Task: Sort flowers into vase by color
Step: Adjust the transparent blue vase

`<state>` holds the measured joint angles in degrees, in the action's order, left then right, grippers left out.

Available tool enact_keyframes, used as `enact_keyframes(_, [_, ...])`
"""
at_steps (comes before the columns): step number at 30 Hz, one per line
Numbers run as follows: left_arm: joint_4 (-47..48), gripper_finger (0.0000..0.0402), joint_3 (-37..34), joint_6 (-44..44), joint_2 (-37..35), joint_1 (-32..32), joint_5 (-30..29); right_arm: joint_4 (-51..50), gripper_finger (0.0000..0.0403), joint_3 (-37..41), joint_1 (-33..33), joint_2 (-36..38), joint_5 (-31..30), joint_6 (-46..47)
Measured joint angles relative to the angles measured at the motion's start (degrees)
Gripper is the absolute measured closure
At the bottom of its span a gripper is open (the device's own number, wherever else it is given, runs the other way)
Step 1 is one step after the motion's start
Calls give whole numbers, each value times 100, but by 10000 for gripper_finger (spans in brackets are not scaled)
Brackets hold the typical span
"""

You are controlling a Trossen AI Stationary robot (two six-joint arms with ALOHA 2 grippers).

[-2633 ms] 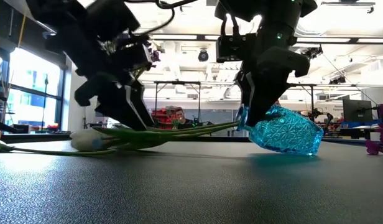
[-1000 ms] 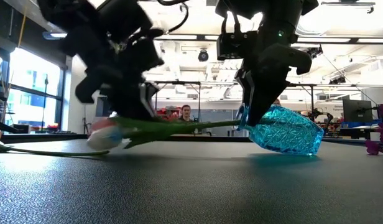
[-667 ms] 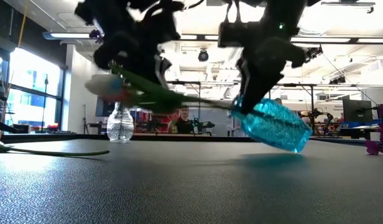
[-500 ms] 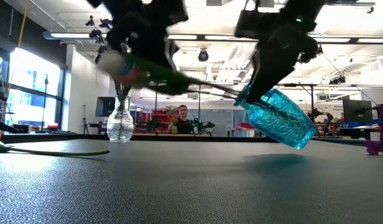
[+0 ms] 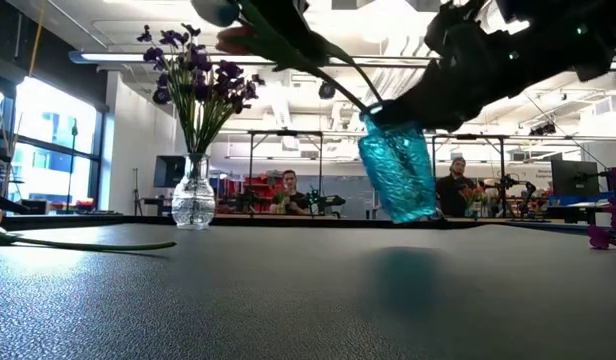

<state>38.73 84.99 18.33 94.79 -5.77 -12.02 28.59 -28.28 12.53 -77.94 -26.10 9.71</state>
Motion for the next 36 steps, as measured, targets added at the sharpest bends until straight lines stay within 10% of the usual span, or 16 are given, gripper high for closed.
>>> enact_keyframes(21, [3346,357,4113,810,2688,99,-58,2429,319,1080,489,-791,-1306,42])
enact_keyframes(36, [3332,223,4840,851,2937,519,882,2429,319,1131,448,-784,-1330,194])
